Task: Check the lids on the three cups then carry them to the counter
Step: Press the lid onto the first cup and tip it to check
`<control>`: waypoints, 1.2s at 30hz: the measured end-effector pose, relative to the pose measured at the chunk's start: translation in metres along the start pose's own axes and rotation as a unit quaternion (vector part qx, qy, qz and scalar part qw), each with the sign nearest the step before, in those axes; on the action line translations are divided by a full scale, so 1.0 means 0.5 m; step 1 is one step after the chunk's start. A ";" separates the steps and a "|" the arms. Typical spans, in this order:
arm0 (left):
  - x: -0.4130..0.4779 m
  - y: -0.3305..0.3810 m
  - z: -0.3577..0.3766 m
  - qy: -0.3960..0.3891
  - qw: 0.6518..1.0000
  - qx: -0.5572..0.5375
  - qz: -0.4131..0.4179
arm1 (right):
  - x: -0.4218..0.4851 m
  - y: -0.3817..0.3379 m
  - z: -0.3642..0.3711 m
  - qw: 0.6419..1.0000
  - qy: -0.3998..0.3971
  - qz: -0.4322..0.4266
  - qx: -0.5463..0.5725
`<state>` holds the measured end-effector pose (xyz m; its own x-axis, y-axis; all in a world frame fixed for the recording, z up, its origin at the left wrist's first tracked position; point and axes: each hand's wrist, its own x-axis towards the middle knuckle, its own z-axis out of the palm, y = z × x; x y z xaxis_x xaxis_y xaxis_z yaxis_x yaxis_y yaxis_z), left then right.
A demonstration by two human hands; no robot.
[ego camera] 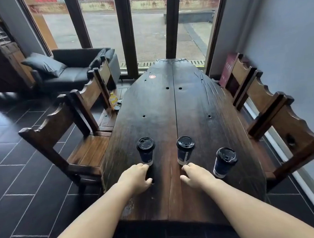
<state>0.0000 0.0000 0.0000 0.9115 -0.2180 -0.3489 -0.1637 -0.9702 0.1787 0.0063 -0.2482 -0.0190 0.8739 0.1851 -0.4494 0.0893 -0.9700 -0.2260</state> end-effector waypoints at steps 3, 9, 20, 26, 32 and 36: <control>0.004 0.005 0.006 0.002 1.000 -0.002 -0.006 | 0.004 0.005 0.006 1.000 -0.005 -0.002 -0.006; 0.010 0.038 0.018 0.005 0.999 -0.013 -0.039 | 0.019 0.027 0.010 0.999 -0.022 -0.025 -0.015; 0.064 -0.006 0.038 -0.002 0.993 -0.061 -0.097 | 0.102 0.003 0.014 0.997 0.009 -0.047 0.063; 0.151 -0.119 0.064 -0.032 0.989 -0.109 -0.091 | 0.195 -0.071 -0.025 0.988 0.047 -0.017 0.148; 0.226 -0.193 0.086 -0.039 0.978 -0.181 -0.095 | 0.263 -0.110 -0.046 0.982 0.064 -0.003 0.178; 0.262 -0.196 0.101 -0.055 0.965 -0.233 -0.104 | 0.309 -0.135 -0.057 0.978 0.063 -0.017 0.197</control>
<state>0.1163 0.0610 -0.1096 0.8567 -0.0582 -0.5125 0.2296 -0.8468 0.4799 0.1487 -0.1586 -0.0486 0.9282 0.1715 -0.3303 -0.0497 -0.8225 -0.5666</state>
